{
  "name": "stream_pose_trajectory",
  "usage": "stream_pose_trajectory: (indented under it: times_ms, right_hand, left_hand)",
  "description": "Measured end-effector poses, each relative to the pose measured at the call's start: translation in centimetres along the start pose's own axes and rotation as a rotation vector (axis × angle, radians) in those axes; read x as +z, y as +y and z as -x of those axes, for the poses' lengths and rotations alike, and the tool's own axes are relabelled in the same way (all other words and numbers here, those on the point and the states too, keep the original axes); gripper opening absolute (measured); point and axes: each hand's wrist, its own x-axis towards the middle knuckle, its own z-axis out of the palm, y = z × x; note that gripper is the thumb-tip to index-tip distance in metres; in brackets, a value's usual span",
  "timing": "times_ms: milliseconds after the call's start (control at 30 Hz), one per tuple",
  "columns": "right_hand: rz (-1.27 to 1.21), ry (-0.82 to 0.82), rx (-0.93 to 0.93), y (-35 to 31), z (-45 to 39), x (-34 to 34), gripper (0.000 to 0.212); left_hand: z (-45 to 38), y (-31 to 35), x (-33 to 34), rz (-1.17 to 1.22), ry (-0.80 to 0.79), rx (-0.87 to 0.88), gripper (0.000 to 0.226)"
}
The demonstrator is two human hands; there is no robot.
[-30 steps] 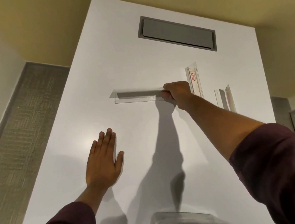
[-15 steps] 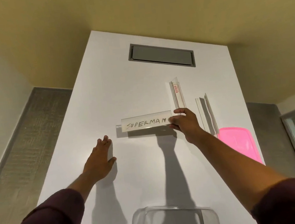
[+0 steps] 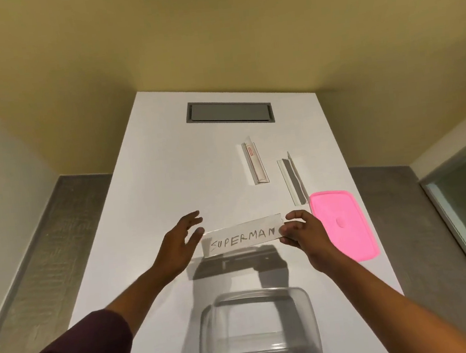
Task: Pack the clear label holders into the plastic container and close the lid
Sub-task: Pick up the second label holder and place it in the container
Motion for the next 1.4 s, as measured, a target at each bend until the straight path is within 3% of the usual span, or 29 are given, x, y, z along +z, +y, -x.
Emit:
stream_pose_trajectory:
  times_ms: [167,300,467,567,833,933,1033,1133,1400]
  right_hand:
    - [-0.024,0.001,-0.014,2.1,4.9,-2.0,0.029]
    - [-0.046,-0.012,-0.026,3.4,7.2,-3.0,0.024]
    - [0.011,-0.015,-0.052,5.2,9.9,-5.1,0.023]
    - [0.145,-0.054,-0.072,5.7,10.9,-6.1,0.036]
    - [1.034,-0.087,-0.392,6.2,12.1,-6.6,0.070]
    - [1.202,-0.189,-0.523,6.0,12.3,-6.0,0.069]
    - [1.348,-0.319,-0.524,6.0,12.4,-4.9,0.063]
    - [1.440,-0.383,-0.472,6.4,12.5,-4.0,0.059]
    - [1.493,-0.364,-0.415,9.1,12.5,-3.8,0.059]
  left_hand:
    - [3.6,2.8,2.0,-0.344,-0.211,0.061,0.077]
    - [5.5,3.6,3.7,-0.433,-0.345,0.045,0.093]
    - [8.3,3.5,5.6,-0.461,-0.350,0.066,0.072]
    - [9.4,3.5,6.4,-0.462,-0.341,0.067,0.065]
    - [11.9,2.8,6.9,-0.497,-0.326,0.071,0.057]
    - [12.6,2.8,7.1,-0.500,-0.319,0.092,0.055]
    - [13.2,2.6,7.5,-0.502,-0.315,0.100,0.054]
    - [13.6,2.1,7.5,-0.516,-0.324,0.084,0.057]
    - [14.4,0.7,8.4,-0.620,-0.428,0.102,0.055]
